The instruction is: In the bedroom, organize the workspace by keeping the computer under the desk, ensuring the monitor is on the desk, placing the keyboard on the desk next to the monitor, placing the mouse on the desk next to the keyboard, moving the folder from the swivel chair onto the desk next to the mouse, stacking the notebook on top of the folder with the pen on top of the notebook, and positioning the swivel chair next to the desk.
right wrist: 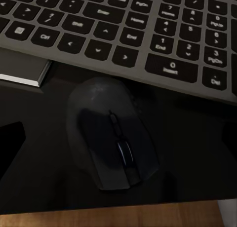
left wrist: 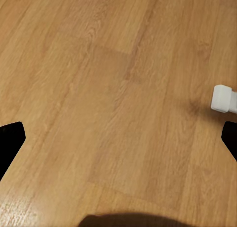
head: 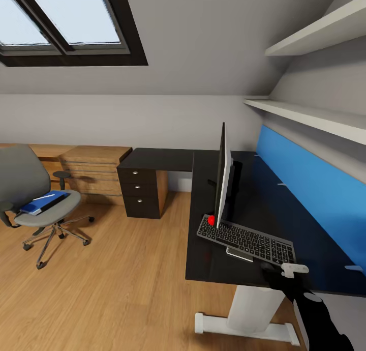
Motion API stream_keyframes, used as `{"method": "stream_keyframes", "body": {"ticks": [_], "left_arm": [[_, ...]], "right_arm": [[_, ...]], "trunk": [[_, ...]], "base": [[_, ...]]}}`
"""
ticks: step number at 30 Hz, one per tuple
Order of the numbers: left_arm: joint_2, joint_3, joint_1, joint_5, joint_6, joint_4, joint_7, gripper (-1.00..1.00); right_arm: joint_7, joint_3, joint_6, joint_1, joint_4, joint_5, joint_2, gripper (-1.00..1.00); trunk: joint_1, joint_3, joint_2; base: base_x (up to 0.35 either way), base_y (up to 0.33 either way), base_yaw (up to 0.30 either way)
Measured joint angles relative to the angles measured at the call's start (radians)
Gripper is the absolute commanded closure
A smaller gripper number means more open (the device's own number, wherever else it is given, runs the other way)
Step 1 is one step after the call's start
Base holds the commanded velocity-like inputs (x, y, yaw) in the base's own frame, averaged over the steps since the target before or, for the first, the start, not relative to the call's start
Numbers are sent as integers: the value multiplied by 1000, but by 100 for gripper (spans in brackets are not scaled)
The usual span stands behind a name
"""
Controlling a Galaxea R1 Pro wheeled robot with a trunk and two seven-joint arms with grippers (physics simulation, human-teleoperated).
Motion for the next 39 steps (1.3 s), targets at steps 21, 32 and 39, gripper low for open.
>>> {"method": "stream_keyframes", "body": {"ticks": [21, 32, 39], "left_arm": [[0, 0, 0, 0, 0, -2, 0, -100], [-1, 1, 0, 0, 2, -3, 0, -100], [0, 0, 0, 0, 0, -4, 0, -100]], "right_arm": [[1, 0, -1, 0, 0, 0, 0, -100], [1, 1, -2, 0, 0, 0, 0, -100], [2, 1, -3, 0, 0, 0, 0, -100]], "trunk": [[19, -16, -35], [46, -38, -84], [46, -38, -84]], "base": [[0, 0, 0], [0, 0, 0], [0, 0, 0]]}}
